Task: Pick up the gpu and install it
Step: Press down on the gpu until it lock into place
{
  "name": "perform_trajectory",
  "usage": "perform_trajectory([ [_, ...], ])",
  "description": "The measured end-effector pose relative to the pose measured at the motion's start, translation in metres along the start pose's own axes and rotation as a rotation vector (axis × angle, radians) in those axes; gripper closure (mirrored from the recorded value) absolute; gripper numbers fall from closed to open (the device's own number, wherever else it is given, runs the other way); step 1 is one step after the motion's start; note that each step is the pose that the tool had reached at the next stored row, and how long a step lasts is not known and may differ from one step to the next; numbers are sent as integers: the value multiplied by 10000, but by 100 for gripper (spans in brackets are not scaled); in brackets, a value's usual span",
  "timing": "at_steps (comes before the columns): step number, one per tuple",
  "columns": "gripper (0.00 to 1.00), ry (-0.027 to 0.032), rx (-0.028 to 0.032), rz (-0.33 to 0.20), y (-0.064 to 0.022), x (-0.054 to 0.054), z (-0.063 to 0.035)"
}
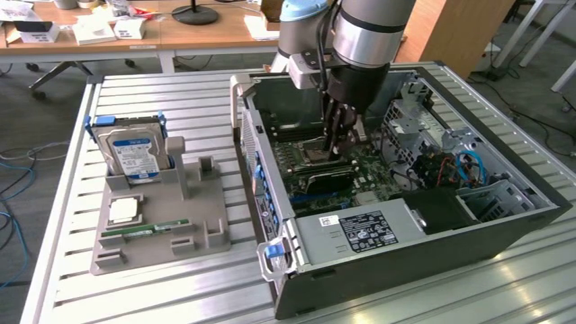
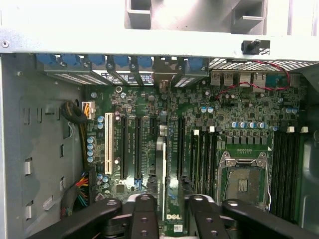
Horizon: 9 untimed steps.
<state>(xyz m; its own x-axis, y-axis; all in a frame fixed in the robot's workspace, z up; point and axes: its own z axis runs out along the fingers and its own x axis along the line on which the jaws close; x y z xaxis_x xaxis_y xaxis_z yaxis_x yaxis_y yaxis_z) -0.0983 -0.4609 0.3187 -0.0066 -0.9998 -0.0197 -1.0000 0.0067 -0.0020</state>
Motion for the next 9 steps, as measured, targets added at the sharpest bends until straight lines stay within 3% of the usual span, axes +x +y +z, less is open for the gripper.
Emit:
perform_trajectory([
  [5, 89, 0, -1, 0, 0, 0, 0],
  [9, 89, 0, 0, 0, 0, 0, 0],
])
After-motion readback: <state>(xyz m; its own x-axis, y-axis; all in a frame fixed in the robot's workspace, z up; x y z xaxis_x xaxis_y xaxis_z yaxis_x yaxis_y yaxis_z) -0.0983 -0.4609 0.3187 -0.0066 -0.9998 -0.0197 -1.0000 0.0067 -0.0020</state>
